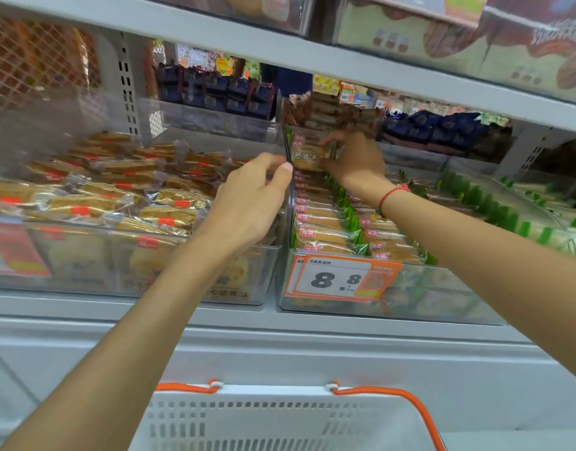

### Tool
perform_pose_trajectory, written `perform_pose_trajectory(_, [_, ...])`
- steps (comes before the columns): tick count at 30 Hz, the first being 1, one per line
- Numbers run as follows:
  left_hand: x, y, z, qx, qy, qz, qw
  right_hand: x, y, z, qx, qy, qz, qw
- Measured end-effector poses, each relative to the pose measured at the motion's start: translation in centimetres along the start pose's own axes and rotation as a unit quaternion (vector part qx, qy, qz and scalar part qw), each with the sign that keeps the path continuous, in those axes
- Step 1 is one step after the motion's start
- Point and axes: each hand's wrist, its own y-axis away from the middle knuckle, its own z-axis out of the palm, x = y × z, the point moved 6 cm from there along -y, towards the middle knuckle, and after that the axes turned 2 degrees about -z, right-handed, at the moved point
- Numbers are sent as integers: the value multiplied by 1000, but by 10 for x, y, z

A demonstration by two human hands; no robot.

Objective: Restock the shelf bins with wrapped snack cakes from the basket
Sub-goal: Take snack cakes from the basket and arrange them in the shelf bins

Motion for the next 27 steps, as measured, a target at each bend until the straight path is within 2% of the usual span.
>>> perform_pose_trajectory(3, [-1,0,-1,-2,2,0,1000,2,0,1,-32,-12,-17,999])
perform_pose_trajectory(9, [-1,0,1,-5,8,3,1000,2,-1,7,-50,-35,4,998])
perform_pose_trajectory(12, [1,1,-1,4,-2,9,1000,-1,3,4,-92,-34,-8,995])
perform_pose_trajectory(17, [10,8,-8,65,-65,44,995,-3,27,-14,-130,-49,-29,990])
perform_pose_trajectory(20, [17,18,-16,121,-29,90,988,-10,56,-35,-143,-32,-56,988])
perform_pose_trajectory(23, [27,46,-26,174,18,126,976,-21,94,-61,-140,-74,-94,983])
perform_pose_trajectory(27, [32,106,-31,179,11,149,972,-29,154,-87,-102,-139,-131,976])
